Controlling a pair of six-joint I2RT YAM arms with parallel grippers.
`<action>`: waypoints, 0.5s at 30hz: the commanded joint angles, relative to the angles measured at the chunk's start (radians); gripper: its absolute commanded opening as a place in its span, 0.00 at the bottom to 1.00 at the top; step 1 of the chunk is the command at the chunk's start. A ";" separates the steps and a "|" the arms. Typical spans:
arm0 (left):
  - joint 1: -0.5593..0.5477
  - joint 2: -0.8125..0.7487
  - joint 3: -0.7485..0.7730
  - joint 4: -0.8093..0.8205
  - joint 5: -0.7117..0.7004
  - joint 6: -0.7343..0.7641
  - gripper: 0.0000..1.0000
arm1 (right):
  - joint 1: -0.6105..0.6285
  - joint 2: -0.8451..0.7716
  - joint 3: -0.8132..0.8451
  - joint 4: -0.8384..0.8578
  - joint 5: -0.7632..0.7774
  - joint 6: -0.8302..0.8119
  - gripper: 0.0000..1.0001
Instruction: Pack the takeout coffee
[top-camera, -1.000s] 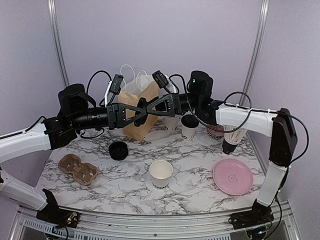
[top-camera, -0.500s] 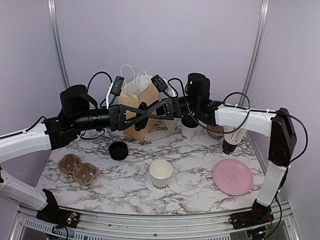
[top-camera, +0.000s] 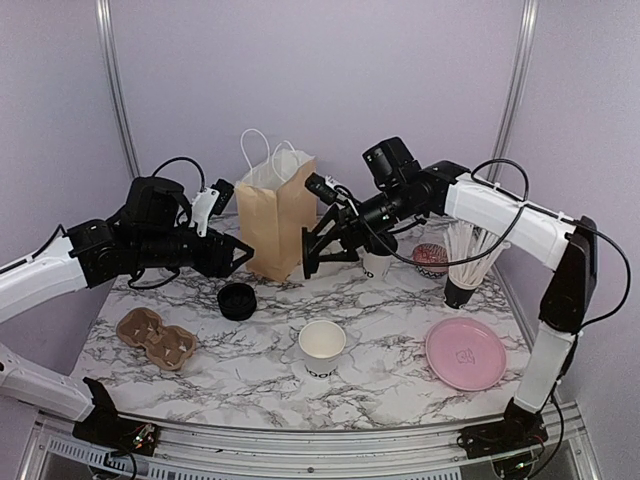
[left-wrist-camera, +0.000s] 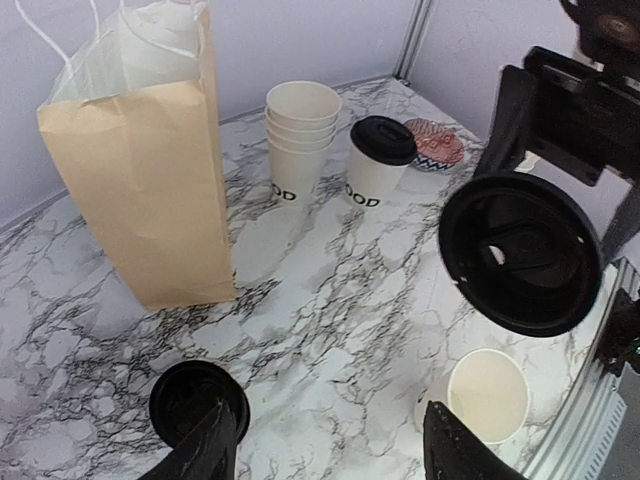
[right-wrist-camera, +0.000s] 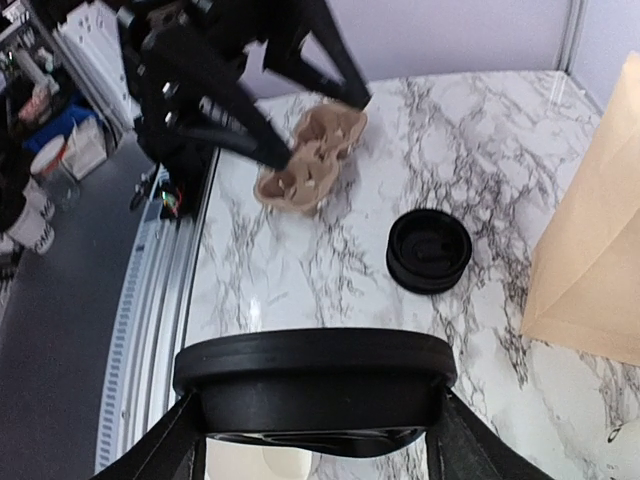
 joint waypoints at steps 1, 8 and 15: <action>0.024 -0.012 -0.052 -0.033 -0.099 0.079 0.64 | 0.064 0.030 0.049 -0.392 0.195 -0.298 0.60; 0.072 -0.030 -0.125 0.027 -0.036 0.077 0.64 | 0.127 0.021 0.038 -0.489 0.308 -0.355 0.59; 0.075 -0.049 -0.140 0.027 -0.012 0.077 0.64 | 0.181 0.049 0.050 -0.567 0.406 -0.385 0.57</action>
